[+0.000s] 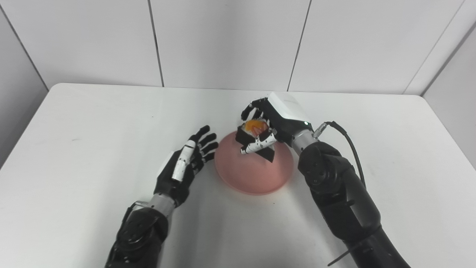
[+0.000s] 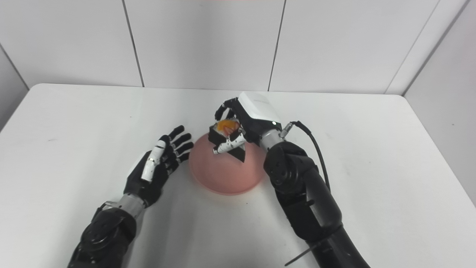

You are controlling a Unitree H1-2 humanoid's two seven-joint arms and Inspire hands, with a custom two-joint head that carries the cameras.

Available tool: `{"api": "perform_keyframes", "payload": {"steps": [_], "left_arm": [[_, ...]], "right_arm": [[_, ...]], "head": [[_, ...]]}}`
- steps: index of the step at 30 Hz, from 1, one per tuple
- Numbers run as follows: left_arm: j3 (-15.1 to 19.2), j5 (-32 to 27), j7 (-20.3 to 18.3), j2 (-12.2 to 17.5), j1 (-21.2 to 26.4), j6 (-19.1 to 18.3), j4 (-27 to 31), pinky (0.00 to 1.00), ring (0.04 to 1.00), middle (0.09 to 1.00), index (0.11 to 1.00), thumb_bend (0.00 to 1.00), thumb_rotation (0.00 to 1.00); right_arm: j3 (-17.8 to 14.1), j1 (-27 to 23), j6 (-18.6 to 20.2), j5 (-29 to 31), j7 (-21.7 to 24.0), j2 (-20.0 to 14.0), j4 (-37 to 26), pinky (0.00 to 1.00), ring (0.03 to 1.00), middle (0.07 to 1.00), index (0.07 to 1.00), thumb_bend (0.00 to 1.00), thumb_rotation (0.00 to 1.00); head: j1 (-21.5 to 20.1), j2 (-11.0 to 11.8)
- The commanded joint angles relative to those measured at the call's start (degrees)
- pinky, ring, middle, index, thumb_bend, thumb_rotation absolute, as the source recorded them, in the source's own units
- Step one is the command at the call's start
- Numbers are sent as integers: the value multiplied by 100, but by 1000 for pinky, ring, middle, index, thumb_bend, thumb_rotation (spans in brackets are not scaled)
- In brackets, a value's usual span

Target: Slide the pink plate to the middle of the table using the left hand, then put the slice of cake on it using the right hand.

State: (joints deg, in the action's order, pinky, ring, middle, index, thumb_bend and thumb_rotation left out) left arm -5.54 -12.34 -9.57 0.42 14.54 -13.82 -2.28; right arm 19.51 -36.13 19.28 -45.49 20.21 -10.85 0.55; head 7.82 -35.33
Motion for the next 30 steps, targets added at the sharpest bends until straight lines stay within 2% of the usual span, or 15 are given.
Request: {"api": "perform_keyframes", "payload": {"steps": [1, 5, 9, 16, 25, 28, 30], "left_arm": [[-83, 149, 114, -60, -185, -526, -169, 870, 892, 910, 905, 385, 991], [-87, 200, 104, -87, -170, -553, -167, 890, 903, 920, 917, 393, 1000], [-83, 222, 116, -116, -174, -595, -126, 880, 896, 915, 910, 397, 992], [-93, 236, 98, -113, -159, -618, -88, 889, 903, 920, 912, 398, 1000], [-75, 237, 109, -102, -158, -662, -47, 885, 898, 914, 902, 398, 999], [-56, 213, 103, -101, -157, -686, -20, 883, 897, 912, 900, 396, 997], [-50, 212, 107, -100, -157, -715, 0, 882, 896, 911, 898, 394, 997]], "right_arm": [[46, -359, -318, 46, -254, 78, 37, 282, 369, 428, 547, 516, 0], [219, -460, -477, 46, -446, 143, 376, 310, 395, 430, 545, 517, 0], [308, -424, -627, 107, -560, 144, 495, 273, 363, 429, 548, 516, 0], [390, -307, -675, 87, -627, 71, 618, 280, 367, 429, 546, 516, 0], [488, -46, -553, -27, -513, -162, 349, 309, 395, 426, 541, 517, 0], [460, 72, -524, -71, -426, -300, 11, 318, 405, 430, 541, 517, 0], [421, 157, -577, -59, -399, -390, -202, 292, 378, 422, 541, 517, 0]], "head": [[-20, -9], [-37, -33], [-27, -66], [-103, -157], [-135, -192], [-164, -240], [-176, -248]]}}
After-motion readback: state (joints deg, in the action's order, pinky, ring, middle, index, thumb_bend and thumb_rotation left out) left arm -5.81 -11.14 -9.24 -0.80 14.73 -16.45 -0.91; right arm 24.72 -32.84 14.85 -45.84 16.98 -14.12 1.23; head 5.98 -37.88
